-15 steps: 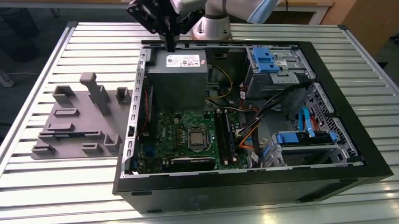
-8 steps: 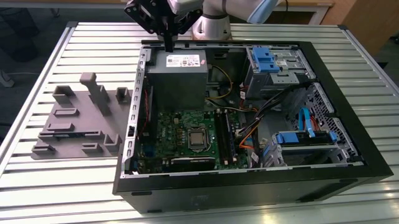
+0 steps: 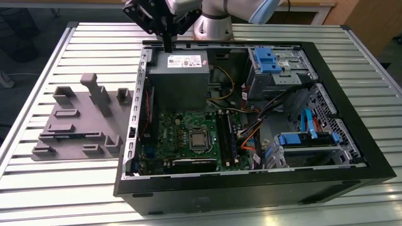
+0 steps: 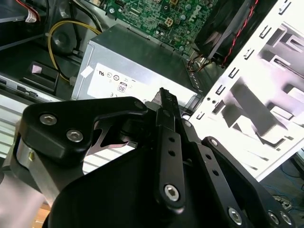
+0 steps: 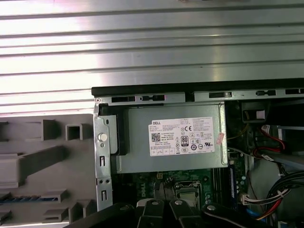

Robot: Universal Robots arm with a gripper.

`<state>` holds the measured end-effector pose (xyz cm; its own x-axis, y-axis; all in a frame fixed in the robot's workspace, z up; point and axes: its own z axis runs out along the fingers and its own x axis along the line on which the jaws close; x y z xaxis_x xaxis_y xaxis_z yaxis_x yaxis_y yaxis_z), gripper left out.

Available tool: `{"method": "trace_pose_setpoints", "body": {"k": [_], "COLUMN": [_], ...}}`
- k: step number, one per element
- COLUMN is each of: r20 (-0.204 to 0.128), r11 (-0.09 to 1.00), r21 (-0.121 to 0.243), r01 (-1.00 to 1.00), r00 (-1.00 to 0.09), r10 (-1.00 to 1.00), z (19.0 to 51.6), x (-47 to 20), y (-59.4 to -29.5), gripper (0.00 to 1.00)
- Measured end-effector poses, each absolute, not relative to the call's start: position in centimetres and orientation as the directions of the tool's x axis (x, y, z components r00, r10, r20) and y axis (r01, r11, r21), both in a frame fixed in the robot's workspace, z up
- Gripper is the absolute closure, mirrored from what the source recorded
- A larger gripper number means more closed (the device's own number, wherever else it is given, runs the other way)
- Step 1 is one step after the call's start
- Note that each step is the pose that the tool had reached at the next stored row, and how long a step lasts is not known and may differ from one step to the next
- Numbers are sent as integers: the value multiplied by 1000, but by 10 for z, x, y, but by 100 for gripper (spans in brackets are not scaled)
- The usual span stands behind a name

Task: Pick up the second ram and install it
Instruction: 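Reach for the second ram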

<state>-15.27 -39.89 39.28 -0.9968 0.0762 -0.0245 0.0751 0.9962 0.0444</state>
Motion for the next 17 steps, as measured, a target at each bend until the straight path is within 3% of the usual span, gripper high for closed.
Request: {"method": "trace_pose_setpoints", "body": {"k": [17], "r20": [-24], "r11": [996], "r21": [44], "r01": [75], "r00": [-997], "r10": [76], "z": [393], "x": [-161], "y": [-399], "gripper": [89]}}
